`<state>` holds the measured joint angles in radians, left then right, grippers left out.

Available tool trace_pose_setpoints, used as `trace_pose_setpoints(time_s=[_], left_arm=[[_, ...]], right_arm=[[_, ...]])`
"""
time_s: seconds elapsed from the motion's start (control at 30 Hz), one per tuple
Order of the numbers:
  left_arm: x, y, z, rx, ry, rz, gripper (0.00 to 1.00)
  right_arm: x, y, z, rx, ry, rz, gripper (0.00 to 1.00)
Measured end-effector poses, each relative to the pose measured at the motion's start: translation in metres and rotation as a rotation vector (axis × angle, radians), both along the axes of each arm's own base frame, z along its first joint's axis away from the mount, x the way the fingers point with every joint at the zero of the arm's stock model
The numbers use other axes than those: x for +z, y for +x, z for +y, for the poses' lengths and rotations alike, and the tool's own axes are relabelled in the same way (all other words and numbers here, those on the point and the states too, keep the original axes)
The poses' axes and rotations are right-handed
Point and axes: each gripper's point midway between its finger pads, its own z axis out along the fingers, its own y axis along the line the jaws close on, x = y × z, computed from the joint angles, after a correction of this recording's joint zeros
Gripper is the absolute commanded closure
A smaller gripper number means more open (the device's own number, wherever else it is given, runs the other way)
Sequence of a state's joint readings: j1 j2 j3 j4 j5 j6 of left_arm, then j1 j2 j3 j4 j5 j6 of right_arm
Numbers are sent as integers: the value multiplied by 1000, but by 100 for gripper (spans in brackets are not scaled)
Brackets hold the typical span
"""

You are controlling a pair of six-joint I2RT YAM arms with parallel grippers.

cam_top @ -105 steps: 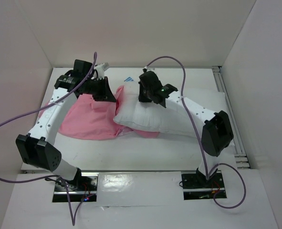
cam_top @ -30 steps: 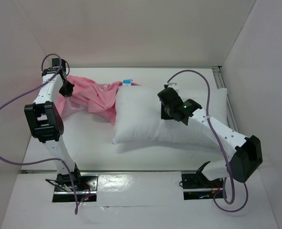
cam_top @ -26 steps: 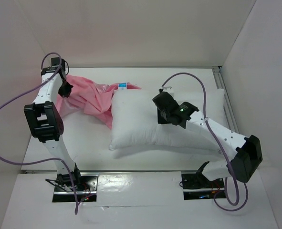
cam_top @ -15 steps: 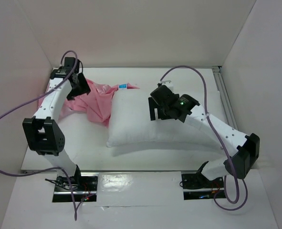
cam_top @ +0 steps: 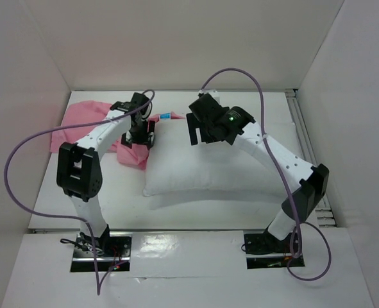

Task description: Put the pillow into the pillowcase

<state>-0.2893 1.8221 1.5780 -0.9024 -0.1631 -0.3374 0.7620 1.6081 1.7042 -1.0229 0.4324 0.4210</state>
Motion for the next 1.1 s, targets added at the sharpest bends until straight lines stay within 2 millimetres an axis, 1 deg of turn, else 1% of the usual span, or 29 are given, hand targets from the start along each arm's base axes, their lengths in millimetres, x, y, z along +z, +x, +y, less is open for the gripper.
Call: trace_pose_setpoints(time_s=[0.03, 0.07, 0.17, 0.2, 0.27, 0.3, 0.33, 0.37, 0.43, 0.5, 0.57, 0.63, 0.7, 0.8, 0.83, 0.87, 0.9, 0.93, 1.0, 1.1], left_arm=[[-8, -2, 0, -2, 7, 24, 18], [-21, -5, -1, -5, 17, 62, 18], [-44, -8, -2, -11, 35, 124, 18], [-50, -9, -2, -9, 39, 139, 20], [-61, -10, -1, -3, 52, 165, 27], [-67, -9, 0, 2, 63, 176, 33], [-71, -9, 2, 9, 72, 183, 45], [-74, -8, 2, 17, 80, 189, 76], [-76, -1, 4, 41, 91, 188, 98], [-71, 9, 3, 66, 85, 173, 100], [-60, 20, 4, 83, 66, 143, 100], [-40, 36, 7, 105, 27, 91, 100], [-17, 50, 12, 125, -22, 40, 100], [20, 69, 19, 145, -101, -51, 100], [31, 75, 21, 151, -127, -77, 100], [41, 79, 23, 155, -152, -101, 100], [48, 82, 24, 155, -180, -116, 100], [51, 82, 24, 153, -194, -118, 100], [53, 81, 20, 142, -228, -113, 100], [53, 75, 10, 117, -275, -84, 100]], right_arm=[[-1, 3, 2, 3, -7, 3, 1], [-3, 6, 3, 5, -14, 6, 1], [-3, 16, -1, -1, -37, 17, 1], [-3, 20, -2, -4, -40, 18, 1], [1, 28, -5, -11, -43, 12, 1], [2, 31, -6, -14, -43, 11, 1], [4, 35, -8, -16, -45, 8, 1], [5, 38, -9, -19, -44, 6, 1], [3, 44, -13, -17, -49, 17, 1], [-1, 52, -15, -9, -50, 31, 1], [-6, 61, -13, 1, -54, 46, 1], [-19, 70, -9, 22, -57, 73, 1], [-31, 72, -1, 49, -54, 106, 1], [-53, 74, 14, 100, -39, 156, 1], [-58, 76, 20, 117, -25, 165, 10], [-62, 77, 26, 134, -11, 169, 26], [-66, 79, 31, 151, 3, 170, 81], [-69, 79, 35, 166, 18, 173, 100], [-76, 77, 42, 179, 51, 185, 100], [-89, 74, 46, 194, 70, 200, 100]])
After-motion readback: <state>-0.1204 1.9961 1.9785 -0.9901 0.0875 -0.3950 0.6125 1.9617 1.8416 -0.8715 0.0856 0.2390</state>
